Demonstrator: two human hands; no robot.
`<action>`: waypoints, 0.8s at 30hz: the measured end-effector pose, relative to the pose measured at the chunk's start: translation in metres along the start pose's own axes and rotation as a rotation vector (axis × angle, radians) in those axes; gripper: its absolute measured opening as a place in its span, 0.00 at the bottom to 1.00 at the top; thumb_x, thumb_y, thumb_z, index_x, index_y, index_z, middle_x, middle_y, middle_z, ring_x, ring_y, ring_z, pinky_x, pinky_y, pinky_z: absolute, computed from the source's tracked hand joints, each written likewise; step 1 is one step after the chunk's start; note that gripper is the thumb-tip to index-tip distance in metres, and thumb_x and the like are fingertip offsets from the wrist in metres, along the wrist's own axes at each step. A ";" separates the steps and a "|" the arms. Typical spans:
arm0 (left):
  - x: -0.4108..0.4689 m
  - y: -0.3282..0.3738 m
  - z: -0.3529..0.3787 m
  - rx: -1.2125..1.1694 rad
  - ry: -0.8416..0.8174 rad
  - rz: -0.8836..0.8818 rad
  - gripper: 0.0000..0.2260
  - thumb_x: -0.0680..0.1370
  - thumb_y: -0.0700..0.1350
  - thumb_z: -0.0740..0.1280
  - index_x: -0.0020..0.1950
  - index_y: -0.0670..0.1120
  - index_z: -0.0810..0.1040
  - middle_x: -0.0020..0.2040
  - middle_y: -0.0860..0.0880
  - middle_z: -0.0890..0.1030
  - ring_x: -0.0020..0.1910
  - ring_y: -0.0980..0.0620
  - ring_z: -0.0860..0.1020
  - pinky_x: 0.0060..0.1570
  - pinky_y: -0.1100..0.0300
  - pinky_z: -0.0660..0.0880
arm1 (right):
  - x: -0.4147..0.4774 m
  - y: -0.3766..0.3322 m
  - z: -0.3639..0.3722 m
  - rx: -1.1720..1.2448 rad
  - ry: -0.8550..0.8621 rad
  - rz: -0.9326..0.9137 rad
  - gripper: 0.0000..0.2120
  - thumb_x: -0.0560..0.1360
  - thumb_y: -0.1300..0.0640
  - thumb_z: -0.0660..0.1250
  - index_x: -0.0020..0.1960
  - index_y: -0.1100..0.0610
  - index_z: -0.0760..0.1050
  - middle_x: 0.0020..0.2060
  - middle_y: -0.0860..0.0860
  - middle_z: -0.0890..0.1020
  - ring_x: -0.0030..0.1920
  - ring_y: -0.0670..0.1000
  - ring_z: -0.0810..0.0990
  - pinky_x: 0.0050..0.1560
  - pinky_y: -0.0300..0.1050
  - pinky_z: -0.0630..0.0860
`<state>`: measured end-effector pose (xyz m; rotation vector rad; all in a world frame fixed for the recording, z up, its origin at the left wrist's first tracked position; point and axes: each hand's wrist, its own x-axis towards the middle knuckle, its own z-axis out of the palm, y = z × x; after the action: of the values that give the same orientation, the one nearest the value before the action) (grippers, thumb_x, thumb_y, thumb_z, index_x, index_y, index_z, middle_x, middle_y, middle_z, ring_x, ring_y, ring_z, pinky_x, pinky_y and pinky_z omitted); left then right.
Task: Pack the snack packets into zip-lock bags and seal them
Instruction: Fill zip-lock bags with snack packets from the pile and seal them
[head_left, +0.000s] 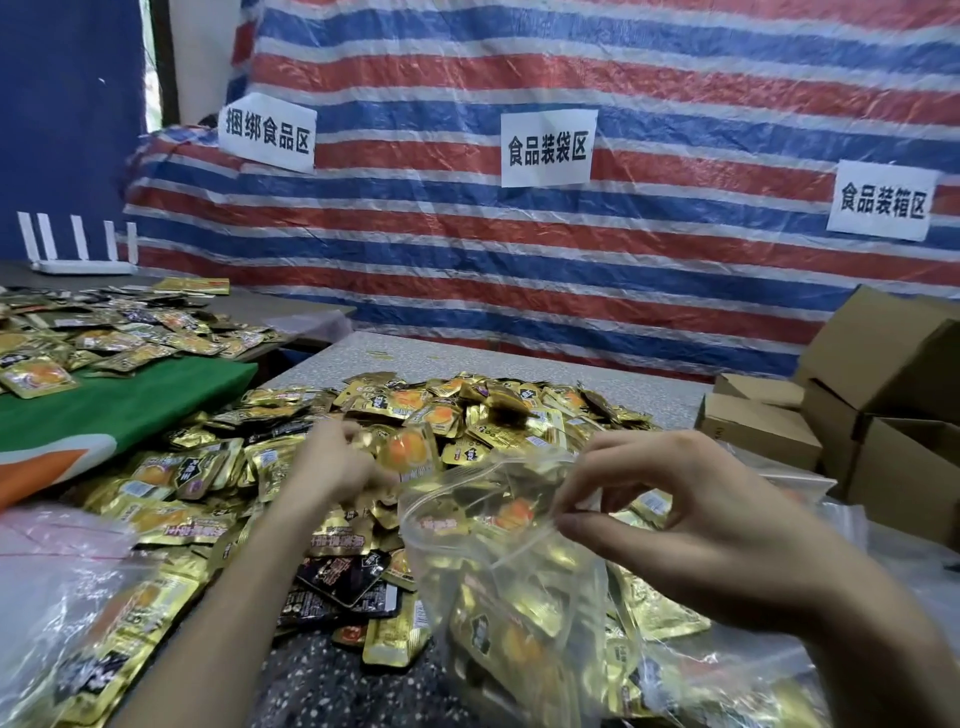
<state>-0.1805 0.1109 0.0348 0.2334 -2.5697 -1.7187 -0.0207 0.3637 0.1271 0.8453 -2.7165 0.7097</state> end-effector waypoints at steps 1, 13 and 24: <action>-0.006 0.008 -0.012 -0.107 -0.008 0.030 0.26 0.67 0.32 0.77 0.63 0.40 0.76 0.44 0.42 0.83 0.30 0.51 0.82 0.25 0.62 0.76 | 0.000 0.000 0.000 0.001 0.002 0.002 0.05 0.76 0.50 0.70 0.44 0.47 0.83 0.43 0.39 0.83 0.47 0.45 0.81 0.47 0.46 0.78; -0.105 0.078 -0.065 -0.338 -0.213 0.310 0.21 0.57 0.40 0.78 0.45 0.35 0.78 0.39 0.42 0.86 0.36 0.48 0.84 0.30 0.61 0.81 | -0.001 -0.002 0.001 0.001 0.034 0.001 0.06 0.75 0.48 0.69 0.45 0.47 0.84 0.42 0.41 0.82 0.45 0.45 0.81 0.46 0.48 0.78; -0.107 0.078 -0.006 0.119 -0.398 0.395 0.16 0.65 0.59 0.77 0.35 0.45 0.85 0.31 0.50 0.83 0.29 0.57 0.78 0.29 0.65 0.71 | 0.012 -0.001 0.017 -0.056 0.126 -0.023 0.05 0.76 0.47 0.70 0.46 0.47 0.83 0.39 0.42 0.79 0.40 0.45 0.79 0.40 0.55 0.78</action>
<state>-0.0818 0.1503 0.1146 -0.6336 -2.7271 -1.5905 -0.0308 0.3488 0.1162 0.7897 -2.5989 0.6557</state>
